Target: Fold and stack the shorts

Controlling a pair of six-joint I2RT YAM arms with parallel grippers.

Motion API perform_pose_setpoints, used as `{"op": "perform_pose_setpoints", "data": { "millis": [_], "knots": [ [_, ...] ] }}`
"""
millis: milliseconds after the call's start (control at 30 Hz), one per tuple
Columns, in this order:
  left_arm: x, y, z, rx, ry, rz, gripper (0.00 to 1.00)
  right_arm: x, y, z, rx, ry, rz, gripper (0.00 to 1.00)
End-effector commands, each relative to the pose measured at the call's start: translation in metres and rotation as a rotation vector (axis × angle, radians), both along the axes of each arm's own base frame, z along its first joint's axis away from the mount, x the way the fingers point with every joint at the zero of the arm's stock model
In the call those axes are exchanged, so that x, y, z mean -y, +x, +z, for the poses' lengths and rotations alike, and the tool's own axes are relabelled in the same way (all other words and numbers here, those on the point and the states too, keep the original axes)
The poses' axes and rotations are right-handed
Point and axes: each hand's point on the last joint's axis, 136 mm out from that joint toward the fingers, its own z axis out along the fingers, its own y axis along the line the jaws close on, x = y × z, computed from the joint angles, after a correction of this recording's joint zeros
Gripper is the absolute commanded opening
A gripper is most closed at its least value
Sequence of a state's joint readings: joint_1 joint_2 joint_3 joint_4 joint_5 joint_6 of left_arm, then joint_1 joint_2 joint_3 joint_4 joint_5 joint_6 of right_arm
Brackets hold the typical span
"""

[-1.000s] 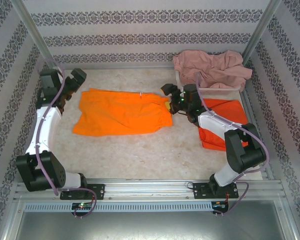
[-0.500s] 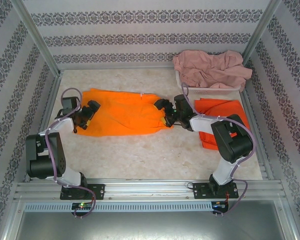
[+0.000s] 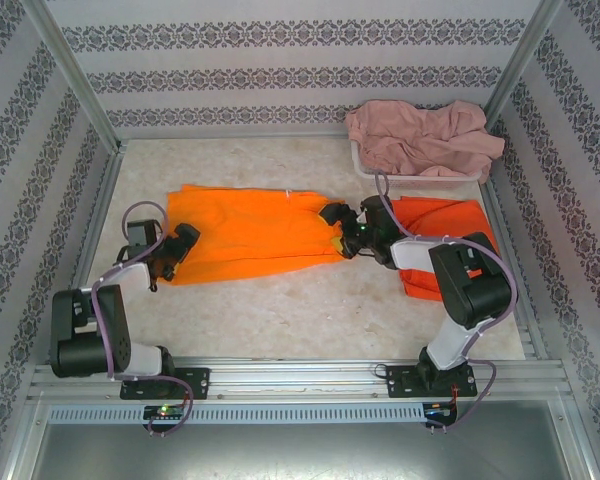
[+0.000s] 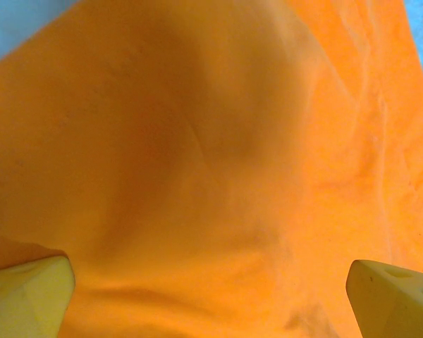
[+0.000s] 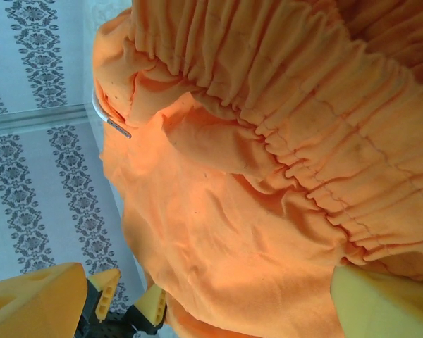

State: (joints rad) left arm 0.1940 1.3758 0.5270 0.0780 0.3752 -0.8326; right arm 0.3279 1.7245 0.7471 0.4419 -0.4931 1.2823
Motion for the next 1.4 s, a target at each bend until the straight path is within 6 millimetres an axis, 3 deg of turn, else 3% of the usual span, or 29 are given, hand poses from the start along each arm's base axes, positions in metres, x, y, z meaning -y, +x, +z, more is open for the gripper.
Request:
{"op": "perform_pose_setpoints", "data": {
  "millis": [0,133,267,467,633,833,1033,1233,1367],
  "knots": [
    [-0.016,-0.021,-0.008,-0.044,0.053,0.076,1.00,0.026,-0.024,-0.044,-0.123,-0.105,-0.029,0.92],
    [-0.012,-0.026,0.006,-0.021,0.046,0.062,1.00,0.025,-0.025,-0.036,-0.103,-0.101,-0.019,0.91],
    [-0.012,-0.018,0.047,0.073,0.055,0.057,1.00,0.018,-0.023,-0.006,-0.042,-0.070,0.004,0.91],
    [-0.002,0.010,0.116,0.228,0.008,0.001,1.00,-0.002,-0.023,0.051,0.098,-0.101,0.070,0.92],
    [-0.002,0.041,0.129,0.266,-0.033,-0.013,1.00,-0.019,-0.025,0.064,0.128,-0.095,0.097,0.93],
    [0.004,0.078,0.111,0.265,-0.104,-0.022,1.00,-0.023,-0.028,0.042,0.094,-0.123,0.117,0.94],
    [0.011,0.104,0.070,0.220,-0.152,-0.045,1.00,-0.013,-0.030,0.005,0.015,-0.145,0.120,0.94],
    [0.007,0.106,0.019,0.140,-0.151,-0.028,1.00,-0.001,-0.039,-0.022,-0.049,-0.168,0.120,0.94],
    [-0.003,0.090,-0.010,0.078,-0.082,0.010,1.00,0.005,-0.048,-0.030,-0.067,-0.178,0.127,0.94]
  ]
}}
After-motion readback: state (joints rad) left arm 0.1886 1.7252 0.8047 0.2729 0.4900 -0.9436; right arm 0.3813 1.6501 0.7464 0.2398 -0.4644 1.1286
